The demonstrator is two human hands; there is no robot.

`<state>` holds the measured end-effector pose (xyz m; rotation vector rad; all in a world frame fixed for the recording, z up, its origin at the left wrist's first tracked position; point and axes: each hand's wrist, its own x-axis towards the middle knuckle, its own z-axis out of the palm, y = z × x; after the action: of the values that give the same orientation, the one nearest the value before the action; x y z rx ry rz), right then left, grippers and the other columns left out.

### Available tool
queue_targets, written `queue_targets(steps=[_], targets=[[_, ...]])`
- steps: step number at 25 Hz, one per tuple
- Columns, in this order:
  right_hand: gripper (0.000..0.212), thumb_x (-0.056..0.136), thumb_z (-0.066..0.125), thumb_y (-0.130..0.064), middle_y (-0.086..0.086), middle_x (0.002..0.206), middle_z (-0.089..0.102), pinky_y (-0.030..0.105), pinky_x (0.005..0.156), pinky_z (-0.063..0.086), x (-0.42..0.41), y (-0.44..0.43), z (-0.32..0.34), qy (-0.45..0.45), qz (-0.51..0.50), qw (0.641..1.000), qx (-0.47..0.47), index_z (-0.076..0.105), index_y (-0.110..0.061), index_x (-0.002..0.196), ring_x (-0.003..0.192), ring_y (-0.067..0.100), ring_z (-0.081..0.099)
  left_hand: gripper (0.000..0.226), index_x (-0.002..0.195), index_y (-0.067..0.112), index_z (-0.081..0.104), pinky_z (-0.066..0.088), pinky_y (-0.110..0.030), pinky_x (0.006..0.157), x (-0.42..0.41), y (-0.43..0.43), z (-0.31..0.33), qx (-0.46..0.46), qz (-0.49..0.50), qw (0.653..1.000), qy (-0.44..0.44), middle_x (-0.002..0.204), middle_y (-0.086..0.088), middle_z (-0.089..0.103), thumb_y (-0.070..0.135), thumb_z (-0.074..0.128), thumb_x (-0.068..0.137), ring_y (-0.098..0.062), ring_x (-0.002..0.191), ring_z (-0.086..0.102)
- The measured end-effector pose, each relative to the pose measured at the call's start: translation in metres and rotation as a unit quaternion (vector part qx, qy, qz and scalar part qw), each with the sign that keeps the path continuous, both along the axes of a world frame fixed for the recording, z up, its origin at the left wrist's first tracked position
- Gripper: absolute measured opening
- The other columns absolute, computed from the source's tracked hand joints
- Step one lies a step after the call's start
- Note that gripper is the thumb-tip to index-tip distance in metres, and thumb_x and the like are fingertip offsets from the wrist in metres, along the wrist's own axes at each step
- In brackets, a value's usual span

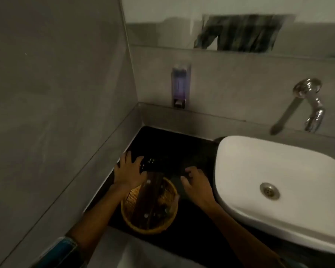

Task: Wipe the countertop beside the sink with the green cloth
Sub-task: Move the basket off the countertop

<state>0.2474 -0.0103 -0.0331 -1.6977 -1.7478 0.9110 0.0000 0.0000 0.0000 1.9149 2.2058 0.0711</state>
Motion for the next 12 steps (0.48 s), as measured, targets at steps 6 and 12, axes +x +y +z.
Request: queue_targets(steps=[6, 12], targets=[[0.036, 0.081, 0.072, -0.029, -0.009, 0.074, 0.061, 0.019, 0.049, 0.051, -0.013, -0.011, -0.006, 0.053, -0.007, 0.994, -0.094, 0.045, -0.023, 0.103, 0.062, 0.001, 0.061, 0.041, 0.137, 0.025, 0.042, 0.048, -0.043, 0.091, -0.009, -0.027, -0.006, -0.036, 0.074, 0.979, -0.188, 0.120, -0.015, 0.064, 0.033, 0.047, 0.097, -0.032, 0.107, 0.061], [0.044, 0.075, 0.081, -0.019, -0.003, 0.080, 0.066, 0.022, 0.057, 0.055, 0.061, -0.131, -0.025, 0.081, -0.247, 0.958, -0.121, 0.043, -0.025, 0.095, 0.065, 0.006, 0.066, 0.046, 0.139, 0.022, 0.047, 0.047, -0.027, 0.078, 0.048, -0.093, -0.039, -0.128, -0.015, 0.947, -0.296, 0.104, -0.002, 0.065, 0.021, 0.058, 0.095, -0.010, 0.085, 0.061]])
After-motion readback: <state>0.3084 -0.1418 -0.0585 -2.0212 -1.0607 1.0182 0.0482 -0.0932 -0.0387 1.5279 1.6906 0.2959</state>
